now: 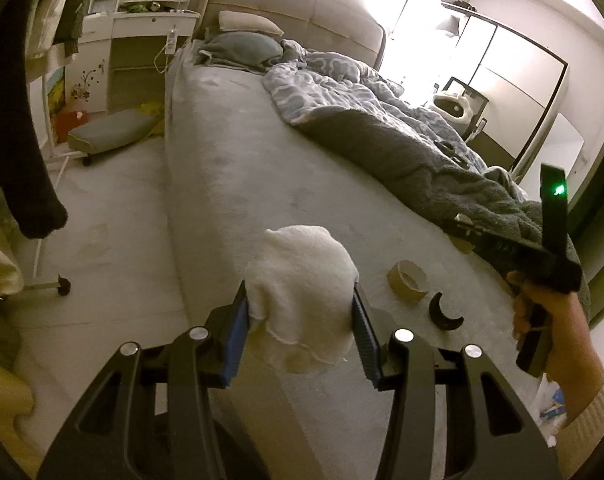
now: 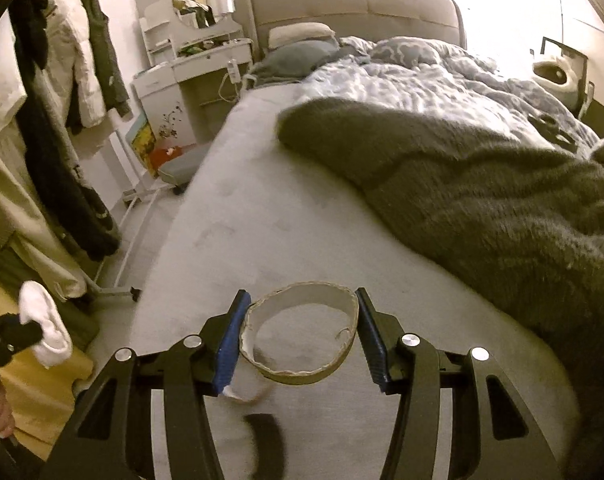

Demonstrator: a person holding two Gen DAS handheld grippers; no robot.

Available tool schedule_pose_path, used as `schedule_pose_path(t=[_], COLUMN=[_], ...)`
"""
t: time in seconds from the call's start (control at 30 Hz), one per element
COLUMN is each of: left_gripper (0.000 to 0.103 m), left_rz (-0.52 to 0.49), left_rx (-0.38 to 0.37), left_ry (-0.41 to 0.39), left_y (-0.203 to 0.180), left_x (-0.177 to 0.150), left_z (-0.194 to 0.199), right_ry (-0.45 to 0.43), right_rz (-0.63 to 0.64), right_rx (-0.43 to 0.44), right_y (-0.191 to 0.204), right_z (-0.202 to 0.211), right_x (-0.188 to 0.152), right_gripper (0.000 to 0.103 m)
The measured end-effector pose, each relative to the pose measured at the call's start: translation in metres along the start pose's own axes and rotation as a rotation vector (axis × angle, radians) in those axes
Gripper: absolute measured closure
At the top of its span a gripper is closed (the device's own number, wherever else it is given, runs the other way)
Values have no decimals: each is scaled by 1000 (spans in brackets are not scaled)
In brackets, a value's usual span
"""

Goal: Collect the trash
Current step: 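Grasp a cardboard tape roll with the right tool while the left tool lifts the tissue ball, then carry the tissue ball and tape roll over the black bin and open both tools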

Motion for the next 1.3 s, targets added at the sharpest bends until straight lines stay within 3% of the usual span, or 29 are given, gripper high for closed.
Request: schedule_pose_path(t=[0.5,1.0,1.2,1.3], left_gripper=[53,53,53,53], left_rz=[2,97,169,159], left_rx=[93,178,170,189], left_ry=[17,171,251,323], left_y=[41,106,122,129], left_x=[-16,-76,-116,-142], left_z=[31,30,30,26], right_ry=[-35,-10,17,30], right_rz=[90,49,70,70], right_rx=[76,172,197,219], right_y=[85,150,181,201], right_z=[40,49,52,54], right_x=[16,-9,-33,-48], right_gripper=[50,50,50,50])
Point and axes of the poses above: each gripper's, at about its wrist camera, not at the fingertips, and z roughly against the way its jaws point, y to its left, x to its top, the point moved 6 cm from there along -z, roughly the way its jaws point, and after that the axes turned 2 degrees about -x, right-handed, at the moved point
